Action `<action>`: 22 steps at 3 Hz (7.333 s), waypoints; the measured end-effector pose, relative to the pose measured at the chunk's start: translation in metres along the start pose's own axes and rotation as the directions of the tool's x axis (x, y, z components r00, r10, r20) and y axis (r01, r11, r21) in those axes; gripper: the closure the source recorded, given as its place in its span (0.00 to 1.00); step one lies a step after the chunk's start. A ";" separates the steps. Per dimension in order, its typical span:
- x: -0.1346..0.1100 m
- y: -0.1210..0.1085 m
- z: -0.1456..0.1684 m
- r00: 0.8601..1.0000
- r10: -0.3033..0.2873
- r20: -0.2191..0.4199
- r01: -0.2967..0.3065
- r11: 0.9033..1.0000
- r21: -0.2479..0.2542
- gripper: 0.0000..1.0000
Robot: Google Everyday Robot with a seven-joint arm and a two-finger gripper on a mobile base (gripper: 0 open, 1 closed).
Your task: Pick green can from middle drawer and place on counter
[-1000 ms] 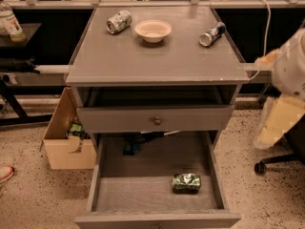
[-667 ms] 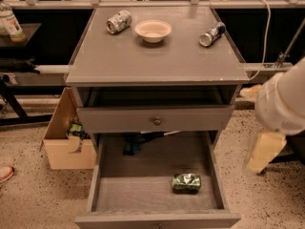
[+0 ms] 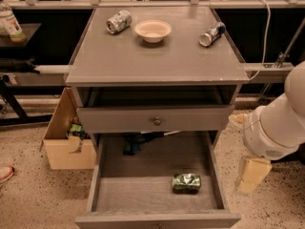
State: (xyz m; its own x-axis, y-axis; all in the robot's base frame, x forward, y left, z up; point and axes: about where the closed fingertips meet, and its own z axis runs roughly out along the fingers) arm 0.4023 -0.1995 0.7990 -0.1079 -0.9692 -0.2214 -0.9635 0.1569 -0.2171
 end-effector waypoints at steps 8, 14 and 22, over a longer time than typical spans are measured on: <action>0.027 0.008 0.383 0.978 0.034 0.205 0.012 0.975 -0.220 0.00; 0.027 -0.039 0.323 0.920 0.034 0.390 -0.001 0.997 -0.084 1.00; -0.079 -0.161 0.018 0.844 -0.315 0.433 0.281 0.949 0.143 1.00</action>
Offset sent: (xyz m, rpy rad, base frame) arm 0.0520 0.0286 -0.1840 0.2730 0.0235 0.1614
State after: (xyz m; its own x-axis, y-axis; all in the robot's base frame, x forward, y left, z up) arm 0.5706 -0.1451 0.8344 0.3187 -0.7855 -0.5305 -0.9095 -0.0960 -0.4044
